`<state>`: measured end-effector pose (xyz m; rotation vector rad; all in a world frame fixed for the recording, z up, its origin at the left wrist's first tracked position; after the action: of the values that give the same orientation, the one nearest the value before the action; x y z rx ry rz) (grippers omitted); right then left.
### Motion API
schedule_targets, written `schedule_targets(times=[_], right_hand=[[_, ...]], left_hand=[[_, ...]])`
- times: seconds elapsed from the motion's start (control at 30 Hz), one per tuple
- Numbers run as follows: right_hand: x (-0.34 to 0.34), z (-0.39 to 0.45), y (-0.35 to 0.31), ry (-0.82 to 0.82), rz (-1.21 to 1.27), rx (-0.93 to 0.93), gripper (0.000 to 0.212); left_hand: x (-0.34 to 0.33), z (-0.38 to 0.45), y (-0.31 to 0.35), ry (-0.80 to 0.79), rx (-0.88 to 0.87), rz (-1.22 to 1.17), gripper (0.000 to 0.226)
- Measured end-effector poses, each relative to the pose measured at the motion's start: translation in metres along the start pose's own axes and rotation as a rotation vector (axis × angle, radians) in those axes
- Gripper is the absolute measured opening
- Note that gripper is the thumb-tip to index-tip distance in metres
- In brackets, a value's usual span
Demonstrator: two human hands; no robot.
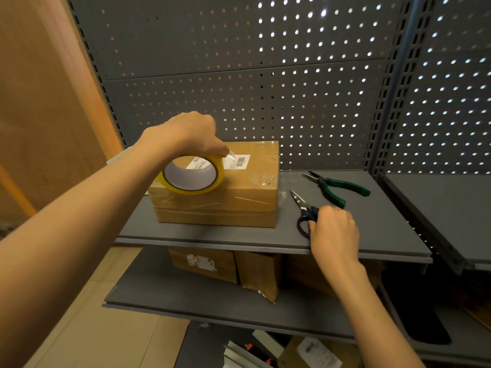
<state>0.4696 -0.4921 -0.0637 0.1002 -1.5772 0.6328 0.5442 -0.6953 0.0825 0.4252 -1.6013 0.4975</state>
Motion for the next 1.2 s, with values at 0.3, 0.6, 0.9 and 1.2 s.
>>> schedule_targets(times=[0.3, 0.6, 0.9, 1.2], right_hand=[[0.028, -0.003, -0.013, 0.198, 0.14, 0.219, 0.032], [0.036, -0.015, -0.091, 0.354, 0.215, 0.633, 0.023], [0.01, -0.031, -0.15, 0.196, 0.171, 0.804, 0.024], [-0.007, -0.038, -0.164, 0.16, 0.142, 0.809, 0.022]], left_hand=[[0.004, -0.027, -0.026, 0.024, -0.143, -0.191, 0.04], [-0.019, -0.065, -0.114, 0.341, -0.094, -0.409, 0.035], [-0.093, -0.077, -0.187, 0.443, -0.004, -0.517, 0.029], [-0.142, -0.062, -0.189, 0.394, -0.021, -0.567, 0.029]])
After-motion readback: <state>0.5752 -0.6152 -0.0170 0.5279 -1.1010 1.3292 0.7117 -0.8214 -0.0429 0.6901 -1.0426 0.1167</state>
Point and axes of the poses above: each hand's wrist, its own z-axis towards the middle knuckle, its own x-axis out of the back of the hand, y = z × x, the point moved 3 cm from there along z, towards the middle knuckle, and after that the axes turned 14 degrees about -y, right-handed, at the moved point
